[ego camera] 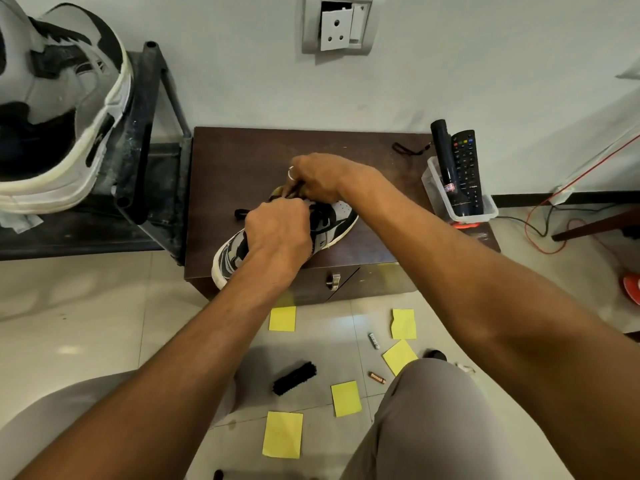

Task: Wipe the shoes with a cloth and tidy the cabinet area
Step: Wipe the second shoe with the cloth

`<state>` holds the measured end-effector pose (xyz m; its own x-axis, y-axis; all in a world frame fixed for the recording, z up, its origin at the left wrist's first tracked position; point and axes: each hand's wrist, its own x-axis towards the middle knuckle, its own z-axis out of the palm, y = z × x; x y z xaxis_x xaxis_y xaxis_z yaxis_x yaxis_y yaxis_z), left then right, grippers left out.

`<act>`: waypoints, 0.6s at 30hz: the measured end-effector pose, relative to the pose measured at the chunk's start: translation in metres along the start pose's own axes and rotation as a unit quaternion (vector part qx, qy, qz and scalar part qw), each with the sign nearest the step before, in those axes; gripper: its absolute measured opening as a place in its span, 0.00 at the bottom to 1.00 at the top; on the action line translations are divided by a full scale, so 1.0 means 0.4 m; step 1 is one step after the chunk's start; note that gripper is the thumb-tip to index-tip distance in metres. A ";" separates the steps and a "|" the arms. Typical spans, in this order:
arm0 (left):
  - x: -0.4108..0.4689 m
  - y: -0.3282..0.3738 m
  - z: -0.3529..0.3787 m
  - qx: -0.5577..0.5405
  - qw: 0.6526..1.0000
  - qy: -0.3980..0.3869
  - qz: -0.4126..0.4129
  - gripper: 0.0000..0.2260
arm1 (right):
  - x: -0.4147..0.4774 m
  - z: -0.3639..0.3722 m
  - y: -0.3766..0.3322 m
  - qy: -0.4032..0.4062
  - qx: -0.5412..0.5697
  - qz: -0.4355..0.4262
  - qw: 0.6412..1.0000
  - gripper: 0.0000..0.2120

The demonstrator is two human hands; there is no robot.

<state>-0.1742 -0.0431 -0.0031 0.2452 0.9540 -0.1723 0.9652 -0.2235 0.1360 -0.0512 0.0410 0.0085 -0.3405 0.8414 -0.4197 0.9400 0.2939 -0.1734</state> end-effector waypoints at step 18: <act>0.007 -0.015 -0.005 -0.053 0.999 0.011 0.004 0.15 | -0.157 0.131 0.161 0.204 0.174 0.169 0.948 0.14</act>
<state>-0.1797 -0.0386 -0.0023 0.2492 0.9569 -0.1492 0.9481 -0.2096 0.2393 0.0297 -0.0168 -0.0231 0.0825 0.9874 -0.1351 0.9057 -0.1308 -0.4033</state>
